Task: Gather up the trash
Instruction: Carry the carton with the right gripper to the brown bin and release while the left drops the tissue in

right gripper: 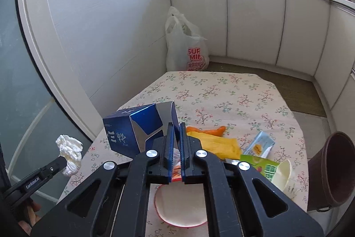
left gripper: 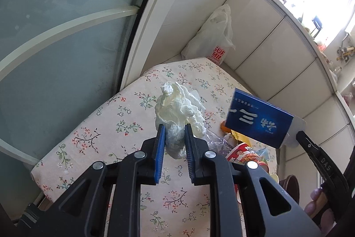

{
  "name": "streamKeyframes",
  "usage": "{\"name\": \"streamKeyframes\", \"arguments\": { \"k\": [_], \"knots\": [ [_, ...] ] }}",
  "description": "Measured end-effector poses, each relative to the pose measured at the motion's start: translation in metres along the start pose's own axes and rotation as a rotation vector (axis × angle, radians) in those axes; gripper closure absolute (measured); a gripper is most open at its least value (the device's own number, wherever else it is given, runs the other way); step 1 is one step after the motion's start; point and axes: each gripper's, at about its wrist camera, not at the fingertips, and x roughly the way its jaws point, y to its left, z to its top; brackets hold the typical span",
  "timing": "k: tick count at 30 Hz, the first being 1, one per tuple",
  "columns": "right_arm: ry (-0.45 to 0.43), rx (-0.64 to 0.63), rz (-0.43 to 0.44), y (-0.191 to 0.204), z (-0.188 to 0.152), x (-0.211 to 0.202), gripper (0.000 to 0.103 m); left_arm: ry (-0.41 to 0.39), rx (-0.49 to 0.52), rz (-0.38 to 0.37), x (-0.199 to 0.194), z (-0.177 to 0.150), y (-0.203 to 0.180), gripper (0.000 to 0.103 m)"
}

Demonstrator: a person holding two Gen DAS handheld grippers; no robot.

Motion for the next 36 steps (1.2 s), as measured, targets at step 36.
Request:
{"name": "streamKeyframes", "arguments": {
  "k": [36],
  "knots": [
    [-0.256,0.662,-0.546,-0.369,-0.074,-0.171,0.096,0.072,0.6,-0.528,0.023,-0.143,-0.381,0.083]
  ]
}}
